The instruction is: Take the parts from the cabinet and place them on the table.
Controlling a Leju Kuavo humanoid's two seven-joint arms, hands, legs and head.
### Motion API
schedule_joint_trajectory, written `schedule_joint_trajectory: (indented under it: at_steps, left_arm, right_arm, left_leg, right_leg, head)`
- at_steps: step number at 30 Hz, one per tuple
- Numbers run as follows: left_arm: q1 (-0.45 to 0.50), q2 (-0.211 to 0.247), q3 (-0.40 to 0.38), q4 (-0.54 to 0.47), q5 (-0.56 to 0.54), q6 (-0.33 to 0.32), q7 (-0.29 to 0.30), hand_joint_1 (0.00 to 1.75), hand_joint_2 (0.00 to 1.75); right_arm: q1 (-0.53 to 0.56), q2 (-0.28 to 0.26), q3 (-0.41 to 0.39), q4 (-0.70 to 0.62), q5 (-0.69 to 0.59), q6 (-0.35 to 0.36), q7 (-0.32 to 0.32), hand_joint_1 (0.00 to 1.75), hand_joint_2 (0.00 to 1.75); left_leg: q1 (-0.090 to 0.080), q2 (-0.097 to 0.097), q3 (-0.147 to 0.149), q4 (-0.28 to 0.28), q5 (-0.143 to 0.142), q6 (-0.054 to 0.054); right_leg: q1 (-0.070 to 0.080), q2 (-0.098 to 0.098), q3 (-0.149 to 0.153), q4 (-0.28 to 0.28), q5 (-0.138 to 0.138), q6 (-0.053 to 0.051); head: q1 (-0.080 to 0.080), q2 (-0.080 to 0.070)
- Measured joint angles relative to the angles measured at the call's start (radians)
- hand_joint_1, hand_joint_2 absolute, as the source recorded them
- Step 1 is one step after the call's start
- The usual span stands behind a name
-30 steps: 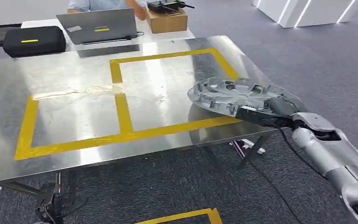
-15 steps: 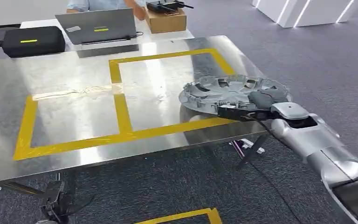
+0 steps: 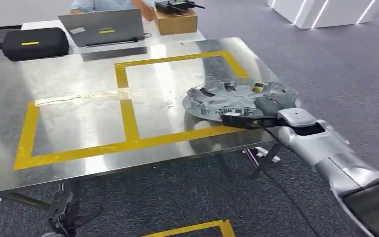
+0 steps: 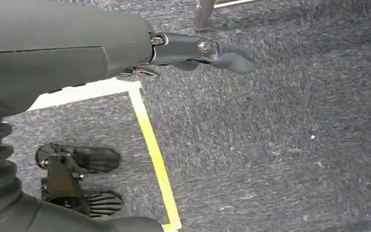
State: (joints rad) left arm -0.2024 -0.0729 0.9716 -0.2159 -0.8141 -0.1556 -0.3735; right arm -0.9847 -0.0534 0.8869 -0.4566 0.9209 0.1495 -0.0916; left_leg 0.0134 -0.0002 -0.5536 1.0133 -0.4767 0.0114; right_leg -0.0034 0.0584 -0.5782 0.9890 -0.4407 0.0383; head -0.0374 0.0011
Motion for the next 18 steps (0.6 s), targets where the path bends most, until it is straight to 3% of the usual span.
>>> schedule_joint_trajectory:
  at_steps: [2,3,4,14,18]
  left_arm:
    - [0.0,-0.005,-0.002,0.0,0.0,0.0,-0.004,0.0,1.75]
    - [0.0,-0.007,-0.004,0.0,0.0,0.0,-0.004,0.0,1.75]
    - [0.0,-0.008,-0.006,0.0,-0.001,0.001,-0.004,0.0,1.75]
    - [-0.001,-0.027,-0.028,0.0,-0.001,0.008,-0.006,0.0,1.75]
    - [-0.001,-0.032,-0.031,0.0,0.0,0.008,-0.006,0.0,1.75]
  right_arm:
    - [0.004,0.0,0.001,0.005,0.006,-0.035,0.0,1.75,1.75]
    - [0.01,0.0,0.002,0.006,0.013,-0.06,0.0,1.59,1.75]
    - [0.016,0.0,0.003,0.007,0.019,-0.082,0.0,0.0,1.75]
    - [0.104,-0.003,0.015,0.016,0.129,-0.341,0.097,0.0,1.75]
    - [0.122,-0.008,0.019,0.019,0.141,-0.363,0.107,0.0,1.75]
  left_leg:
    - [0.0,0.0,0.0,0.0,0.0,0.0]
    - [0.0,0.0,0.0,0.0,0.0,0.0]
    - [0.0,0.0,-0.001,0.0,0.0,0.0]
    - [0.0,-0.002,-0.007,0.0,0.0,0.0]
    - [0.0,-0.003,-0.011,0.0,0.001,0.0]
  right_leg:
    - [0.0,0.0,0.0,0.0,0.0,0.0]
    - [0.0,0.0,0.0,0.0,0.0,0.0]
    - [0.0,0.0,-0.001,0.0,0.0,0.0]
    - [0.0,-0.002,-0.006,0.0,0.0,0.0]
    - [0.0,-0.003,-0.01,0.001,0.0,0.0]
  head:
    - [0.0,0.0]
    - [0.0,0.0]
    - [0.0,0.0]
    - [0.0,0.0]
    - [0.0,0.0]
